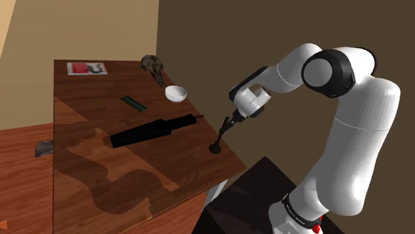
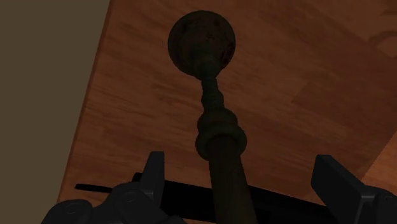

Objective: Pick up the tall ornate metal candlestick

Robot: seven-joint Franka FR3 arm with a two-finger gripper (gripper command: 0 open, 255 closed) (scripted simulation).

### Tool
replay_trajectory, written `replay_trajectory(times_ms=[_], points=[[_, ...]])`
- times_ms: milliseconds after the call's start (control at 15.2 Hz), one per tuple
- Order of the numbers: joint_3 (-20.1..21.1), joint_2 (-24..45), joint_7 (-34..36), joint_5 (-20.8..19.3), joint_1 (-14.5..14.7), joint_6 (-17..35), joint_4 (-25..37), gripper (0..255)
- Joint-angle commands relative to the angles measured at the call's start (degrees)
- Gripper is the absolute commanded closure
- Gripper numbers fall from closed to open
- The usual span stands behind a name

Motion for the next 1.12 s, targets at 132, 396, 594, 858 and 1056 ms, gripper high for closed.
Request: replay_trajectory(times_ms=[132, 396, 594, 858, 1056], points=[[2.4, 4.3, -5.2, 5.8, -2.3, -0.1, 2.7, 0], [4.6, 8.0, -9.8, 10.9, -4.0, 0.4, 4.6, 0], [4.6, 8.1, -9.8, 11.0, -4.0, 0.4, 4.5, 255], [4.6, 8.0, -9.8, 11.0, -3.9, 0.5, 4.5, 255], [4.6, 8.0, -9.8, 11.0, -3.9, 0.5, 4.5, 255]])
